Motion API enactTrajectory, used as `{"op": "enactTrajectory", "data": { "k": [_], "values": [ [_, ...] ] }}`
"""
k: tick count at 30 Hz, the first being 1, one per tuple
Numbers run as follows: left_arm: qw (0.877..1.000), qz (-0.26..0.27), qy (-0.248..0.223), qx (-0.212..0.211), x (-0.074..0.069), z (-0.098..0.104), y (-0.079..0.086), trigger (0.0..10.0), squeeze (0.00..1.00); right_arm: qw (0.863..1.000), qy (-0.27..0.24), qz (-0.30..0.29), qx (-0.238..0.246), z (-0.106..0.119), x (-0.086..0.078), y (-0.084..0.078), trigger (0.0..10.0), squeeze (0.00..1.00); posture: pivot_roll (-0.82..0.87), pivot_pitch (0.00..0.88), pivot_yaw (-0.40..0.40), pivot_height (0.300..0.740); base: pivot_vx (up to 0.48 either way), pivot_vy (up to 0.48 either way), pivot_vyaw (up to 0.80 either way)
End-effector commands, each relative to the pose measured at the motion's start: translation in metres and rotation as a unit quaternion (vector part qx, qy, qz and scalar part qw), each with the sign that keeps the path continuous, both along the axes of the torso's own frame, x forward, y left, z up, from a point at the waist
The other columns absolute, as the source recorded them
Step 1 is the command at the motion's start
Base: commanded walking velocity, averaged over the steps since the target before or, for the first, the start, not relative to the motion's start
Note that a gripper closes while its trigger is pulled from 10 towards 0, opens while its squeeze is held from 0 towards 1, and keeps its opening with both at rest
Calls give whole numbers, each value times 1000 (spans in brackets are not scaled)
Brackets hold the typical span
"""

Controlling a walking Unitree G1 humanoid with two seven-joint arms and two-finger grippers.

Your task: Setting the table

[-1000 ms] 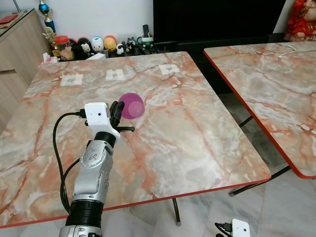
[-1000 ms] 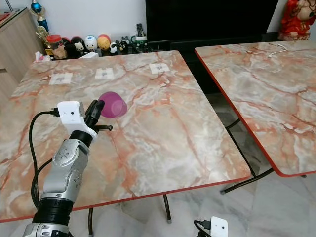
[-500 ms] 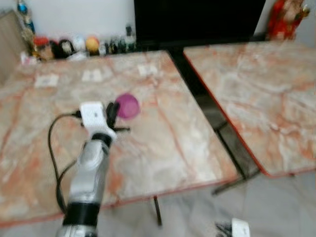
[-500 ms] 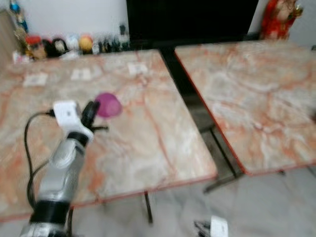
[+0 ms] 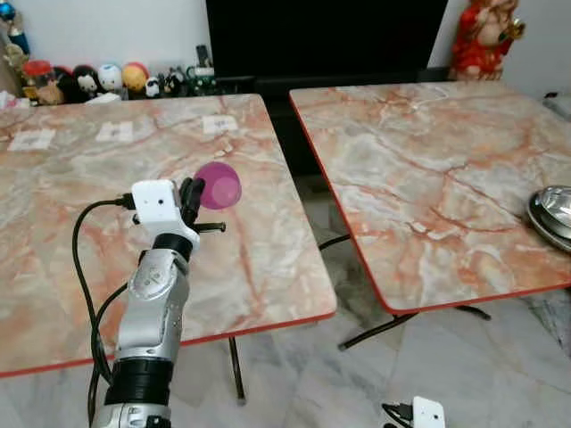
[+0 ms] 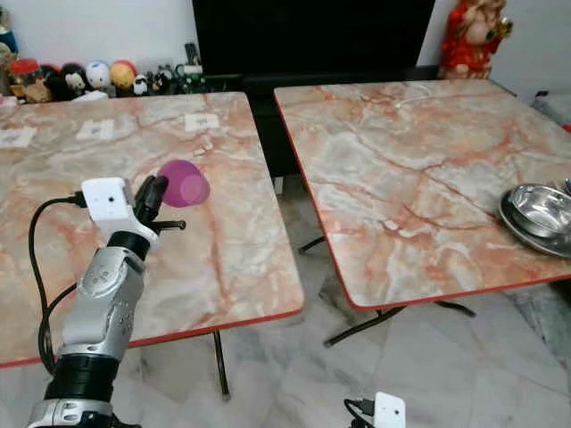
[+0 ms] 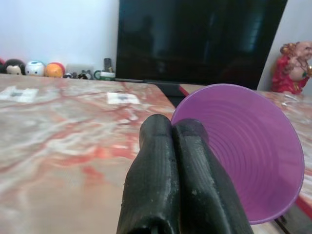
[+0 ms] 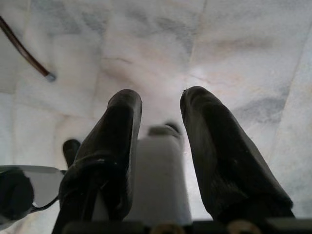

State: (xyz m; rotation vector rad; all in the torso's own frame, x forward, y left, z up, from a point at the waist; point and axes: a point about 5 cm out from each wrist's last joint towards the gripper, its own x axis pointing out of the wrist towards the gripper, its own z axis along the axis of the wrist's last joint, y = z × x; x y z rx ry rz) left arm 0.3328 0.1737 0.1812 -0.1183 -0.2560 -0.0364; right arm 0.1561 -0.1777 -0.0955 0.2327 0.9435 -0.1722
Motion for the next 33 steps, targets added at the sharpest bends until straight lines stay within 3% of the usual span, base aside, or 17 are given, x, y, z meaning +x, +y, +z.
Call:
{"op": "enactTrajectory", "data": {
  "k": [1,18,25,33],
  "values": [
    [1000,-17,-10,-1,2,6,-10,10000,0,1000,5,-5,-11,-1,-4,-9,10000,0,27,0,-8,740,0,-469,0],
    [999,-48,-10,5,3,7,-19,10000,0,1000,7,-4,-12,-1,-6,-8,10000,0,21,0,1,740,0,-465,0],
    [996,-91,-6,13,2,6,-30,10000,0,1000,7,-4,-13,-2,-7,-8,10000,0,21,0,1,740,0,0,0],
    [995,-93,-9,22,2,7,-31,10000,0,1000,5,-5,-15,-1,-4,-9,10000,0,20,0,-2,740,0,0,0]
  ]
}}
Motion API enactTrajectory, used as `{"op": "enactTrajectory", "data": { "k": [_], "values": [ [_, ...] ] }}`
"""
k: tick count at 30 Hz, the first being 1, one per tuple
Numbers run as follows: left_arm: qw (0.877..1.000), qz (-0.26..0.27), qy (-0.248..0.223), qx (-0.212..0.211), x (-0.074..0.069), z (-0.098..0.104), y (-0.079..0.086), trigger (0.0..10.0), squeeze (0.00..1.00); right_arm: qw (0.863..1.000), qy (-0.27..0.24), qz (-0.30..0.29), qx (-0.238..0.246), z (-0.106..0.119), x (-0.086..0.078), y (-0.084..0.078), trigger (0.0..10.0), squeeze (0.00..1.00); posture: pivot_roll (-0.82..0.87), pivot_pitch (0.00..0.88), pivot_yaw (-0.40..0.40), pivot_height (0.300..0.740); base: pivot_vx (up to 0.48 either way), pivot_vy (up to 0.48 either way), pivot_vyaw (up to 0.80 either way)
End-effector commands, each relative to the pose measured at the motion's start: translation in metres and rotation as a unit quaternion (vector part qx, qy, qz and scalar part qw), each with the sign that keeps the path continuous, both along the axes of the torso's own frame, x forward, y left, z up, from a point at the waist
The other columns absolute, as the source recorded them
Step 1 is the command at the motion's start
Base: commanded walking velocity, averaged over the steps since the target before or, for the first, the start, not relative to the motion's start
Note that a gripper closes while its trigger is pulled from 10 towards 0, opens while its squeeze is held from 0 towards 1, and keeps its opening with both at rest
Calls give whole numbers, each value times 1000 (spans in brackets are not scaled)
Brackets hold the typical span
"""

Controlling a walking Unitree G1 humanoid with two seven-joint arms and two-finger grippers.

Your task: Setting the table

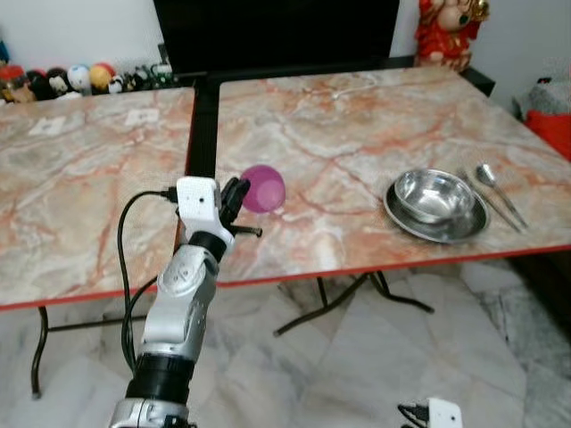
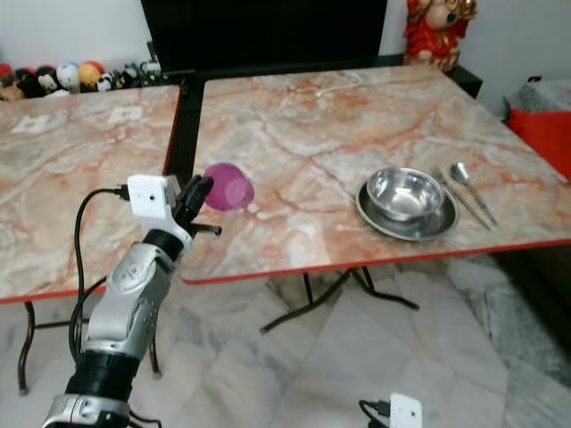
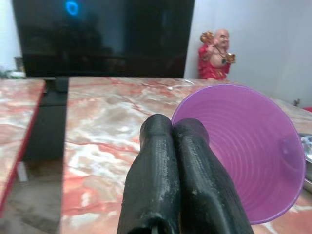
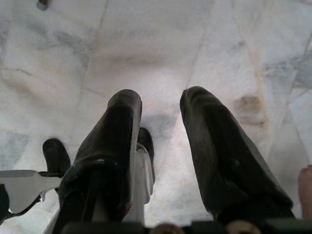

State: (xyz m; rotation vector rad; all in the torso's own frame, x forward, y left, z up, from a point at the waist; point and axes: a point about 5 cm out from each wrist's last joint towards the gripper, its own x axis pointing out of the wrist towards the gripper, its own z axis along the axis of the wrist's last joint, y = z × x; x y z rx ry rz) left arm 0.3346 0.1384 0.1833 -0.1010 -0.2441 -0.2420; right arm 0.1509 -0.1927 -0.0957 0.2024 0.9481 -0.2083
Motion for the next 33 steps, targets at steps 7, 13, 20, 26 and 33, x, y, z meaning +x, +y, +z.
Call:
{"op": "enactTrajectory", "data": {
  "k": [7,13,20,26,33],
  "values": [
    [1000,-1,-8,-4,1,6,5,10000,0,1000,-1,1,5,0,2,5,10000,0,22,0,-2,740,0,0,0],
    [1000,1,-10,-1,1,7,8,10000,0,1000,-2,2,5,0,2,5,10000,0,29,0,-5,740,182,0,0],
    [1000,3,-9,3,0,6,10,10000,0,1000,1,2,1,0,2,5,10000,0,34,0,-7,740,300,0,-79],
    [1000,4,-8,5,0,5,10,10000,0,1000,1,2,1,0,2,5,10000,0,35,0,-7,740,307,0,-703],
    [1000,-1,-9,5,-1,6,10,10000,0,1000,-1,0,-3,0,2,5,10000,0,36,0,-6,740,312,0,0]
  ]
}}
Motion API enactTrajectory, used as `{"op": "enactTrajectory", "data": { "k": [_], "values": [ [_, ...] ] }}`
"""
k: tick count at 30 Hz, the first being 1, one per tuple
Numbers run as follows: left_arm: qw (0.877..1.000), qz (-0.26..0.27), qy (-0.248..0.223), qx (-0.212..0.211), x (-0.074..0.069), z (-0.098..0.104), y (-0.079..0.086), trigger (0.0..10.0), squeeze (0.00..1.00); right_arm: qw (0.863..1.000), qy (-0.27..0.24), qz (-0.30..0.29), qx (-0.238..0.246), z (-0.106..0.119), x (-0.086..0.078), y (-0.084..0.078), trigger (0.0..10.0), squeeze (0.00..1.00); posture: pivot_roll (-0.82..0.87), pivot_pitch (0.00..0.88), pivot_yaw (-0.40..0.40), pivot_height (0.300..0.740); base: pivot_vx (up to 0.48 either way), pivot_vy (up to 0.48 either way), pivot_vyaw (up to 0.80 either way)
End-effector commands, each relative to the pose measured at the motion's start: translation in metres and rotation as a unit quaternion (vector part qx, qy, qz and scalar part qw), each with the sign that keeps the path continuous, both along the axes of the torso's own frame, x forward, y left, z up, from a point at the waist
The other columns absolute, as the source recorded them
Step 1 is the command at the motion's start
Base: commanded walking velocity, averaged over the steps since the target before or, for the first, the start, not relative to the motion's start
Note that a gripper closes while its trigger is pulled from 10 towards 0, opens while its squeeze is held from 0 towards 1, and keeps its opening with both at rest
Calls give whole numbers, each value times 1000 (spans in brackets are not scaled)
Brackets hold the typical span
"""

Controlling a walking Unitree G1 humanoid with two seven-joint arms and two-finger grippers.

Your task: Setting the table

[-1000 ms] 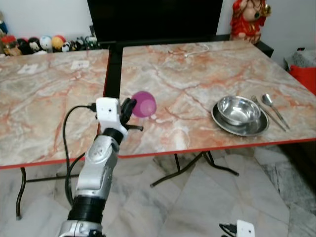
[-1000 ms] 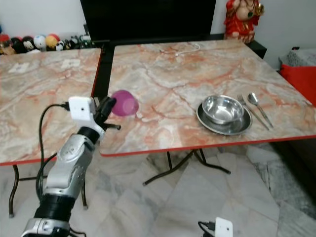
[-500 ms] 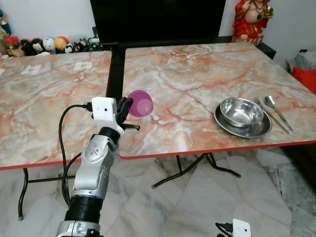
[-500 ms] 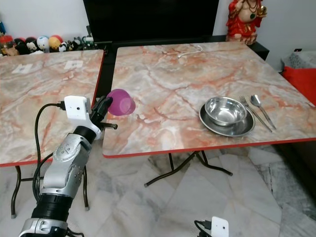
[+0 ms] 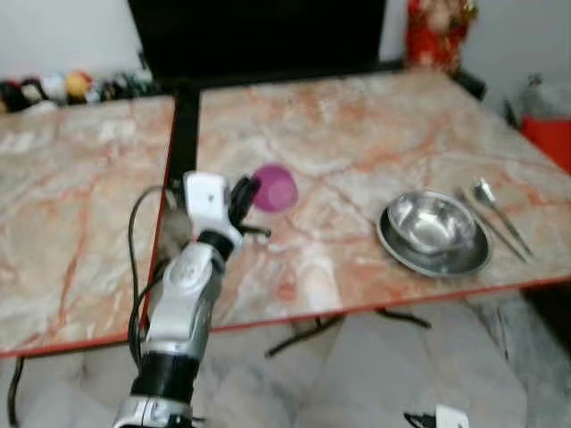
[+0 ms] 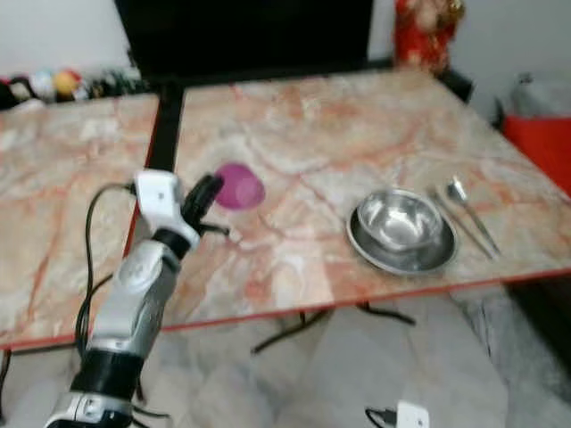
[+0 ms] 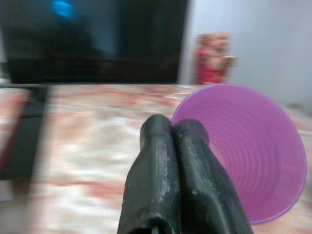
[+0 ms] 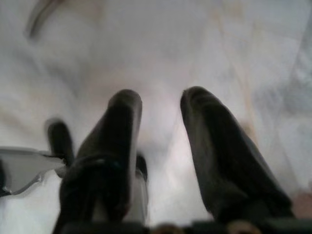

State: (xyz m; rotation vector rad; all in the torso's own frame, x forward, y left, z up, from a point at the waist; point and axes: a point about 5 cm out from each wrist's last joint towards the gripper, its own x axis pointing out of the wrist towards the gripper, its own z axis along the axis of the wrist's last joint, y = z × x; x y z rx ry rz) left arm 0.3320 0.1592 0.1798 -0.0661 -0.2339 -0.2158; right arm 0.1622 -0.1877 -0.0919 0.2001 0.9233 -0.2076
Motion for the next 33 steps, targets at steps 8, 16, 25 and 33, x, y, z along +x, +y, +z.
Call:
{"op": "enactTrajectory", "data": {
  "k": [8,16,25,33],
  "values": [
    [999,-53,-7,-2,0,9,-18,10000,0,1000,11,-1,0,-4,-9,1,10000,0,40,0,-3,740,226,0,0],
    [987,-156,25,29,0,6,-40,10000,0,1000,10,-2,0,-4,-9,1,10000,0,40,0,-3,740,0,0,0],
    [985,-155,66,45,34,19,-61,10000,0,1000,9,-3,1,-4,-8,2,10000,0,34,0,9,740,0,0,0],
    [965,-194,135,113,50,23,-93,10000,0,1000,9,-9,3,-4,-9,4,10000,0,24,0,21,740,0,0,0]
  ]
}}
